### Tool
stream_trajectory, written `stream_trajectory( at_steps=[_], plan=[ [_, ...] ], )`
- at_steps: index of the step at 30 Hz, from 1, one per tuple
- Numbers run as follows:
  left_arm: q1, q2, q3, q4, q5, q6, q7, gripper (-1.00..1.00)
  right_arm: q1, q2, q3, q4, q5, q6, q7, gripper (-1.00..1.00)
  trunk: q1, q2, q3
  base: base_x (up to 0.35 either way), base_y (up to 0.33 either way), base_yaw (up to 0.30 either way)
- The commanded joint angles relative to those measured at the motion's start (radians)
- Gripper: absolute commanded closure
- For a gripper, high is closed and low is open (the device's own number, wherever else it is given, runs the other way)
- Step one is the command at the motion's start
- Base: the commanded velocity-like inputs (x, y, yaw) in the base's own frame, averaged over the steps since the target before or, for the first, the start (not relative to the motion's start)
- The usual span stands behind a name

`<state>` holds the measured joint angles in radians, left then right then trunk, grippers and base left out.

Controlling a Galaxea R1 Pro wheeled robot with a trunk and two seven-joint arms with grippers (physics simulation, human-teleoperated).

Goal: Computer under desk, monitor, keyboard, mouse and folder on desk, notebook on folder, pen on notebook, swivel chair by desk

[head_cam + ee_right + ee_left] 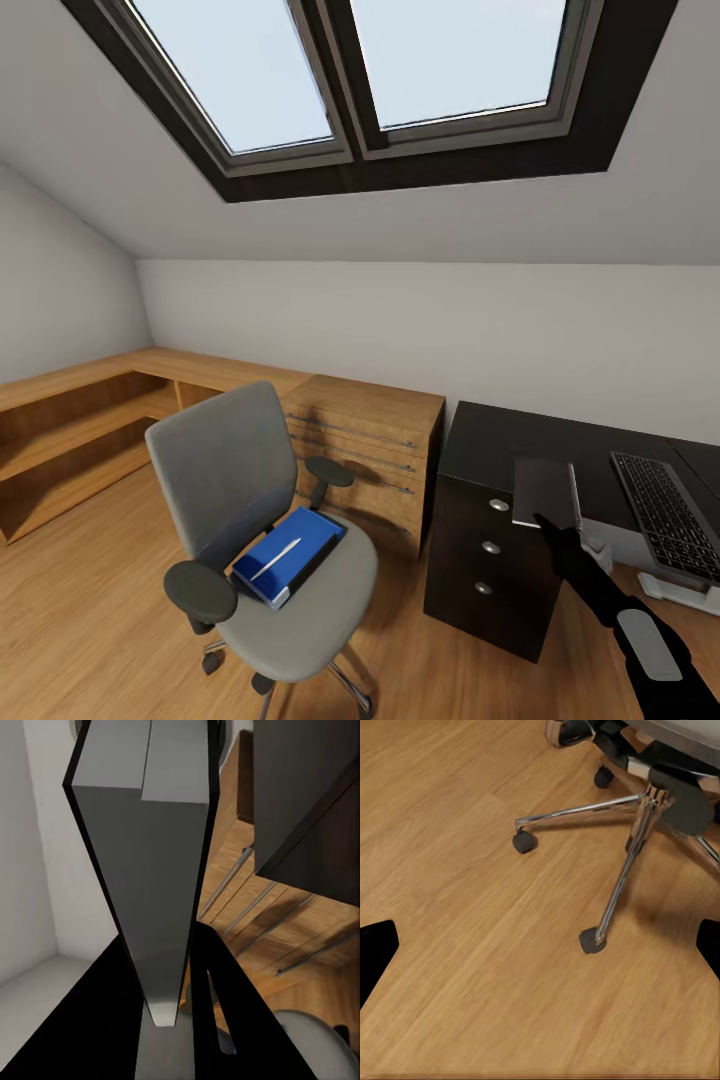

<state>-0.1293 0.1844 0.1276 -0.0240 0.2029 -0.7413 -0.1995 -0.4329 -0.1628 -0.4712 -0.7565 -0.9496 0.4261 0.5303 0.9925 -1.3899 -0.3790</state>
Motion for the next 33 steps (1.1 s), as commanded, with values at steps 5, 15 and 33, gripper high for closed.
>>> stream_trajectory(
  at_steps=[5,15,33],
  plan=[
    [0.022,0.012,0.008,0.001,0.004,-0.007,-0.029,-1.0,-0.001,0.0,-0.003,0.0,-0.008,0.009,-0.005,1.0,0.0,-0.001,-0.001,0.0,0.0,0.0],
    [0.053,0.026,0.007,0.001,0.004,-0.076,-0.038,-1.0,-0.001,0.001,-0.004,-0.001,-0.009,0.008,-0.062,1.0,0.0,-0.001,-0.001,0.0,0.0,0.0],
    [0.072,0.027,0.007,0.001,0.005,-0.114,-0.038,-1.0,-0.001,0.002,-0.004,-0.001,-0.009,0.008,-0.081,1.0,0.0,-0.001,-0.001,0.106,-0.015,0.0]
  ],
)
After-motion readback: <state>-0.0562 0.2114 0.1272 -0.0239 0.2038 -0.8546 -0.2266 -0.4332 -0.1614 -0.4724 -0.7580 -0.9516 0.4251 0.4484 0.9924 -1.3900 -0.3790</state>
